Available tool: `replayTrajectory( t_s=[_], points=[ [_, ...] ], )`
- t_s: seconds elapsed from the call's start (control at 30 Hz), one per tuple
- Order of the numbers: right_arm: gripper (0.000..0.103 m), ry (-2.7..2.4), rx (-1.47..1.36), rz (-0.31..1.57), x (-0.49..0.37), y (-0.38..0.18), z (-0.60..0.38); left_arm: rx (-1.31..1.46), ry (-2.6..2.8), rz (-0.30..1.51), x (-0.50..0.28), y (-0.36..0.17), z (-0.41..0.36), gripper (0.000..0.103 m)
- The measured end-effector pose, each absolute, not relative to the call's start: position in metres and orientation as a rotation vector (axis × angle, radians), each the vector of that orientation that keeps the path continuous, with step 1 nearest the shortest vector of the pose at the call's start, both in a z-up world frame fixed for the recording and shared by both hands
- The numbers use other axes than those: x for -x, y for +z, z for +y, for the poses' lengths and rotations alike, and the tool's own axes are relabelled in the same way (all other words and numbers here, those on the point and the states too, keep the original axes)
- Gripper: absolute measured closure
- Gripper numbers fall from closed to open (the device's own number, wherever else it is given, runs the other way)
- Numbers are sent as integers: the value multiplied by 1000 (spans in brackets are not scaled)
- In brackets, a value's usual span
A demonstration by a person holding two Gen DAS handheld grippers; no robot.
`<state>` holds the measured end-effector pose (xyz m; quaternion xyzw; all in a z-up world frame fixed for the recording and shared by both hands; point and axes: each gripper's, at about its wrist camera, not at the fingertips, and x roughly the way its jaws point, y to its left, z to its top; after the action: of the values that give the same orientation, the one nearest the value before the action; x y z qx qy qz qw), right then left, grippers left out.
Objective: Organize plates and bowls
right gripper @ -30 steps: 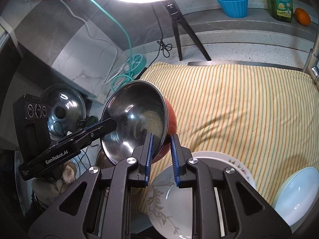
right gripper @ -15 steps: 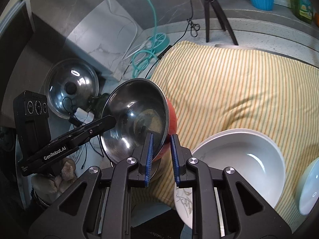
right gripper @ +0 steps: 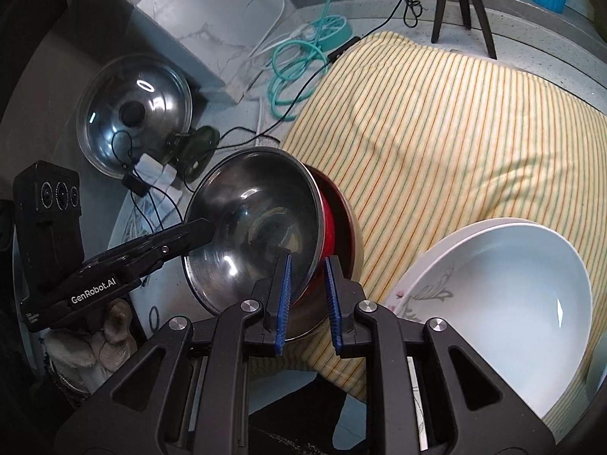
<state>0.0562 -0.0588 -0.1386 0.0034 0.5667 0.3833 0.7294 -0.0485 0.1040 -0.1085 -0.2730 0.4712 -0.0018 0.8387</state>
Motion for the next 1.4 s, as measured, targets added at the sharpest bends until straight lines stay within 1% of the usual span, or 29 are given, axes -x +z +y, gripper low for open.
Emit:
replayTrajectory(
  t_s=[0.43,1.0,1.17,1.23,1.3,1.4],
  points=[
    [85,810,72,1266,-58,-155,-43,519,10,1063,47,-127,101,87],
    [82,808,123,1256,-56,-155,-36,498,16,1080,44,-129,100,87],
    [73,821,116,1257,-56,-155,-35,493,17,1083,44,-129,101,87],
    [68,830,114,1256,-55,-155,-34,491,17,1086,43,-130,101,85],
    [64,837,114,1252,-53,-153,-33,495,18,1086,42,-130,102,81],
    [63,836,125,1246,-52,-152,-32,486,19,1087,42,-129,100,80]
  ],
)
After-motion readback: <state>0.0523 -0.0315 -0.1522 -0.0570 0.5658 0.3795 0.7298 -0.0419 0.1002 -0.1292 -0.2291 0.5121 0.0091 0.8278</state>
